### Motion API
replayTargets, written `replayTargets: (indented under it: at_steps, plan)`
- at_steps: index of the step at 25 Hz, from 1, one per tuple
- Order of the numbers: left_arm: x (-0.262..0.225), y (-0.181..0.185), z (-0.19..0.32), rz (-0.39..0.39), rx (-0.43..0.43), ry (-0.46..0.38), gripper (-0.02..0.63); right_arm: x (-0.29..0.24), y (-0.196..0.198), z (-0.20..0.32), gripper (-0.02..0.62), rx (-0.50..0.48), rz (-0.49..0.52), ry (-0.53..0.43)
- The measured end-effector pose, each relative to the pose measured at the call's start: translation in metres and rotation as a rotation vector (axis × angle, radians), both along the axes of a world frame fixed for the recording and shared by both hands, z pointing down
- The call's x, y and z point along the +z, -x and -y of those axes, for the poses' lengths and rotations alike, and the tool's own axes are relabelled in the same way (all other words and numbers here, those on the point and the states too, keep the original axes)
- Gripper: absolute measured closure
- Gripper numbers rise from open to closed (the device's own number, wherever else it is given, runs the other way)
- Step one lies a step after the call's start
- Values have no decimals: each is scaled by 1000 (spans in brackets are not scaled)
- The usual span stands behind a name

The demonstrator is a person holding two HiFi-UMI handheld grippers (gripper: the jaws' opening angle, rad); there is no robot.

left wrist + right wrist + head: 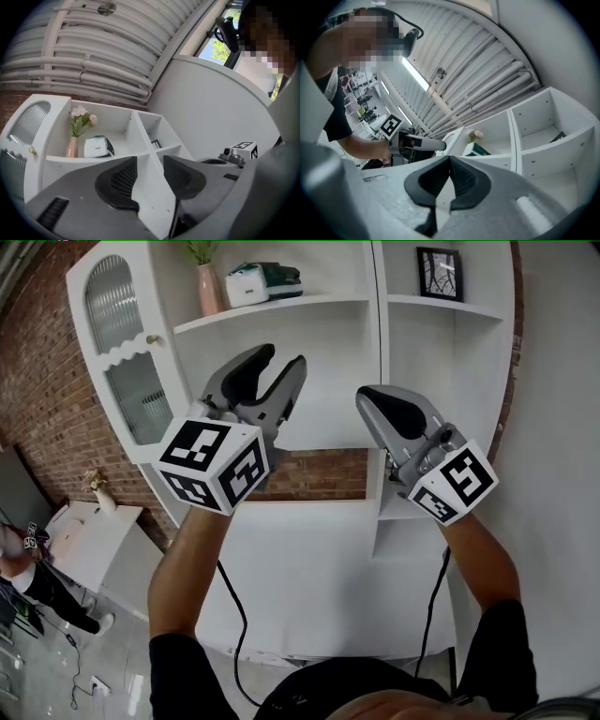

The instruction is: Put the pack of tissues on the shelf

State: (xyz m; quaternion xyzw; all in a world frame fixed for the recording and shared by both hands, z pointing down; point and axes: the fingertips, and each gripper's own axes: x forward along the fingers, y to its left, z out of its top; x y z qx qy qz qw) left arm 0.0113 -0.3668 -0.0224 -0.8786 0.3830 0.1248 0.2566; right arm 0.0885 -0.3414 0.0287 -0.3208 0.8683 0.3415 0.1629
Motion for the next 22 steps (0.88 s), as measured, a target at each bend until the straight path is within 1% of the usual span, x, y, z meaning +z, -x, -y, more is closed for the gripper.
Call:
replayTargets:
  at_steps: [5, 9, 13, 17, 22]
  plan:
    - [62, -10, 3, -9, 50, 49, 498, 30, 6, 2, 594, 1, -10, 29]
    - [106, -11, 4, -43, 81, 96, 557, 64, 4, 6, 594, 10, -4, 78]
    - [138, -13, -2, -54, 108, 100, 601, 101, -1, 7, 594, 18, 18, 121]
    - [173, -22, -9, -41, 153, 140, 607, 135, -3, 1, 594, 51, 26, 157]
    - [203, -29, -12, -57, 195, 160, 607, 165, 2, 2, 594, 71, 19, 175]
